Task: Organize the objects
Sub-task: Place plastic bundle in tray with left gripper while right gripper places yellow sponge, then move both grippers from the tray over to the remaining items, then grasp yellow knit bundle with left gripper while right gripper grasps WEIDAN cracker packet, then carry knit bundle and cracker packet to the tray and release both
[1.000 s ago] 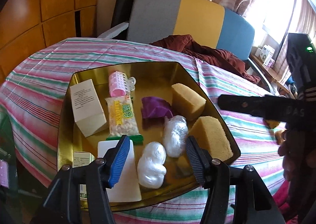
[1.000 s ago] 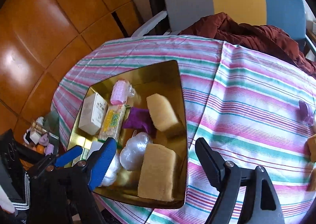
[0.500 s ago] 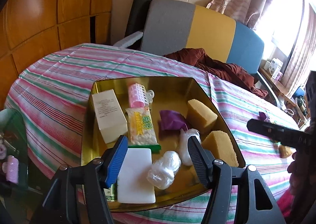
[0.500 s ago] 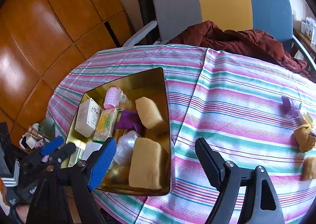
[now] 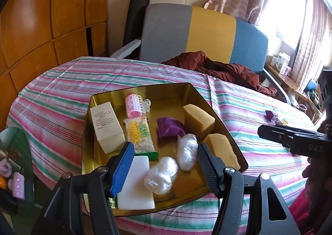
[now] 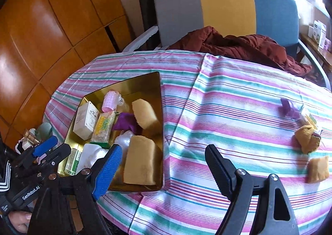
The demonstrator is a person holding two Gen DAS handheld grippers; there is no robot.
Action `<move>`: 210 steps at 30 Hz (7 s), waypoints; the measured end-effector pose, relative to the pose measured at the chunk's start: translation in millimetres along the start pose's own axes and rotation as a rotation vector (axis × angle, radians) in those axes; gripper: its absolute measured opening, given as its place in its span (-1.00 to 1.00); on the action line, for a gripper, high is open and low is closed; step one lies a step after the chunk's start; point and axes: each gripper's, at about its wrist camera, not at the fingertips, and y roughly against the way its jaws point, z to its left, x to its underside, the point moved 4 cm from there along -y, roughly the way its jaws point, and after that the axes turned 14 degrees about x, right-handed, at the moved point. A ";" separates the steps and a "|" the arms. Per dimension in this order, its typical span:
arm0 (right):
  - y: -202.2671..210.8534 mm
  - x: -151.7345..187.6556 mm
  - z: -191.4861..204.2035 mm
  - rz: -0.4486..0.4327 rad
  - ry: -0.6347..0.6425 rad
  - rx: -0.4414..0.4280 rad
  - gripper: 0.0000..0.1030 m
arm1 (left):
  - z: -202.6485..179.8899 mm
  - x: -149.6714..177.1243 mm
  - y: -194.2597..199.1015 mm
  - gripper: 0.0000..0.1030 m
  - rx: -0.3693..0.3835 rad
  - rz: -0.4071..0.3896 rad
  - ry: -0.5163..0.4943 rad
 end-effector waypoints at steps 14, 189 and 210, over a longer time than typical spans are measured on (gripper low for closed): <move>4.3 4.8 -23.7 -0.014 -0.025 0.051 0.62 | -25.9 5.0 -11.5 0.26 0.011 0.044 -0.062; -24.0 -0.4 -108.0 0.076 -0.072 -0.014 -0.06 | -128.8 -24.1 -70.3 -0.23 0.233 0.081 -0.198; -34.7 -31.4 50.7 0.088 0.118 -0.173 -0.06 | 51.9 -7.7 9.0 -0.23 0.048 -0.059 0.156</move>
